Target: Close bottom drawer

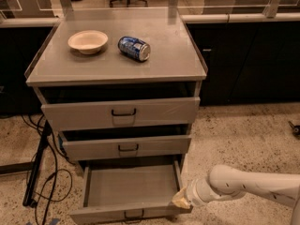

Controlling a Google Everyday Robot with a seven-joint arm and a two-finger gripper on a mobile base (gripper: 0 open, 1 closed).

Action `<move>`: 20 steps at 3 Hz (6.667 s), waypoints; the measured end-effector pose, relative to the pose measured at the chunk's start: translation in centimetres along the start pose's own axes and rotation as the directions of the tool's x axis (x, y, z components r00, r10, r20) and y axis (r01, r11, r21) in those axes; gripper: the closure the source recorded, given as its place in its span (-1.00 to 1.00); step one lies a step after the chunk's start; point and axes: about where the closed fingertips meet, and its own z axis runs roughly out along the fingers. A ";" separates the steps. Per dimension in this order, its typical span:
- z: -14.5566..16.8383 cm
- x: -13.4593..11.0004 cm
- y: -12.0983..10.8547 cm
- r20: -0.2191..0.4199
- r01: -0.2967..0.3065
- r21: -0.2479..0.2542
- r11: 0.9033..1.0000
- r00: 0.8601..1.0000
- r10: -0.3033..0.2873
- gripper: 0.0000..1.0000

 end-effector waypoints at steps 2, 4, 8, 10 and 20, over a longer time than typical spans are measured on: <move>1.4 0.5 0.0 -0.012 -0.019 -0.015 1.000 1.000 0.019 1.00; 7.0 3.0 -0.3 -0.033 -0.114 -0.096 0.989 0.993 0.111 1.00; 15.7 8.1 -1.4 -0.020 -0.148 -0.172 0.974 0.989 0.147 1.00; 15.8 8.1 -1.4 -0.020 -0.150 -0.173 0.973 0.989 0.149 0.15; 20.6 -3.1 -16.1 0.035 -0.024 -0.035 0.999 0.999 0.026 -1.00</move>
Offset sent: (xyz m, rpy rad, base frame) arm -0.0010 0.0080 -0.0288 -0.0061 0.0526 -0.0154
